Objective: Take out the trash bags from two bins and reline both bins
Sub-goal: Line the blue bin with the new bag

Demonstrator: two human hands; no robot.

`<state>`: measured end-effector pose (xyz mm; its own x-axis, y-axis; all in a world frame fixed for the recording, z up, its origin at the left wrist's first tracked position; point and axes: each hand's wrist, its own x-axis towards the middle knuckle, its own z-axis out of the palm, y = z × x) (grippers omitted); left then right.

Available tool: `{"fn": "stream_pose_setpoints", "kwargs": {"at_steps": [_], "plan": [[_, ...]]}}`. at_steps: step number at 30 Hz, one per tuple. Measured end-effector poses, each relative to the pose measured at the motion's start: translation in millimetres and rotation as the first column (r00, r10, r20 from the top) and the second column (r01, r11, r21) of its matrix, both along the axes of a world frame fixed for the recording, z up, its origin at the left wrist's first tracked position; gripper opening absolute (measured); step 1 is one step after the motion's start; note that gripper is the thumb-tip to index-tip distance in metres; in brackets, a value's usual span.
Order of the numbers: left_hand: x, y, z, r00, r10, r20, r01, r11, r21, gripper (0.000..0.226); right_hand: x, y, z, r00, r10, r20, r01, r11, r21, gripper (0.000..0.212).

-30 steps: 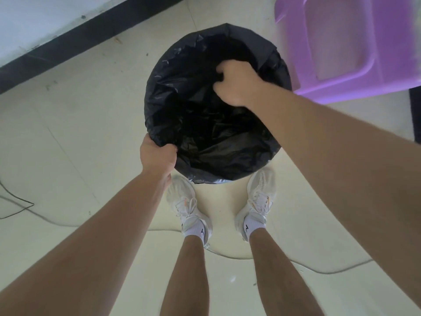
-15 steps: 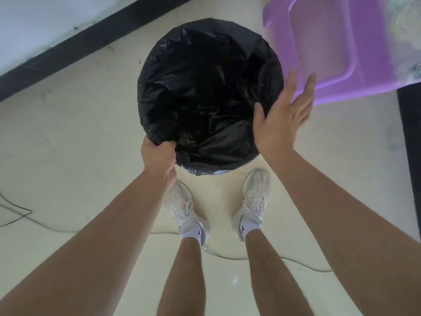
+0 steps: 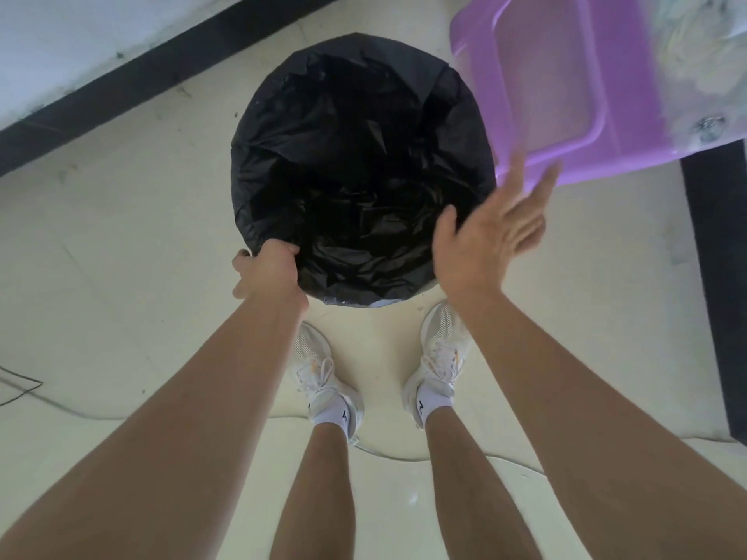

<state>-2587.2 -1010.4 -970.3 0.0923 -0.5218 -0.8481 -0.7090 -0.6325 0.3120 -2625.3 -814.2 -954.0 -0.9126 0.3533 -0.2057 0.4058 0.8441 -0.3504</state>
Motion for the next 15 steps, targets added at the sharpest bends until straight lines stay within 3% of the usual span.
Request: {"fn": "stream_pose_setpoints", "kwargs": {"at_steps": [1, 2, 4, 6, 10, 12, 13, 15], "plan": [[-0.8, 0.7, 1.6, 1.000, -0.008, -0.020, 0.008, 1.000, 0.019, 0.075, -2.3, 7.1, -0.8, 0.980, -0.161, 0.119, 0.178, 0.972, -0.151, 0.092], [-1.2, 2.0, 3.3, 0.998, -0.006, -0.067, 0.009, 0.999, 0.049, 0.072, -4.1, 15.7, -6.1, 0.925, -0.267, 0.271, 0.348, 0.881, -0.320, 0.089], [-2.6, 3.6, 8.3, 0.989, 0.001, -0.147, 0.014, 0.995, 0.100, 0.057, -5.8, 29.1, -18.8, 0.809, -0.261, 0.527, 0.552, 0.646, -0.527, 0.054], [-5.3, 0.2, 9.6, 0.983, -0.058, -0.176, 0.075, 0.993, 0.089, 0.048, -7.0, 31.9, -25.5, 0.820, -0.187, 0.541, 0.487, 0.724, -0.489, 0.035], [-3.4, -16.0, 13.9, 0.923, -0.348, -0.163, 0.352, 0.936, -0.003, 0.042, -15.2, 23.6, -20.1, 0.849, -0.100, 0.519, 0.367, 0.818, -0.443, 0.068], [3.1, -23.3, 24.7, 0.783, -0.621, 0.037, 0.622, 0.778, -0.091, 0.076, -13.7, 24.2, -6.8, 0.875, -0.034, 0.482, 0.230, 0.907, -0.354, 0.095], [6.5, -26.8, 33.6, 0.663, -0.728, 0.174, 0.749, 0.645, -0.153, 0.090, -13.8, 26.0, 2.9, 0.903, -0.001, 0.430, 0.136, 0.949, -0.284, 0.102], [7.5, -27.9, 63.1, 0.422, -0.836, 0.351, 0.894, 0.318, -0.316, 0.089, -15.8, 27.5, 33.2, 0.956, 0.079, 0.283, -0.028, 0.983, -0.180, 0.095]]}}
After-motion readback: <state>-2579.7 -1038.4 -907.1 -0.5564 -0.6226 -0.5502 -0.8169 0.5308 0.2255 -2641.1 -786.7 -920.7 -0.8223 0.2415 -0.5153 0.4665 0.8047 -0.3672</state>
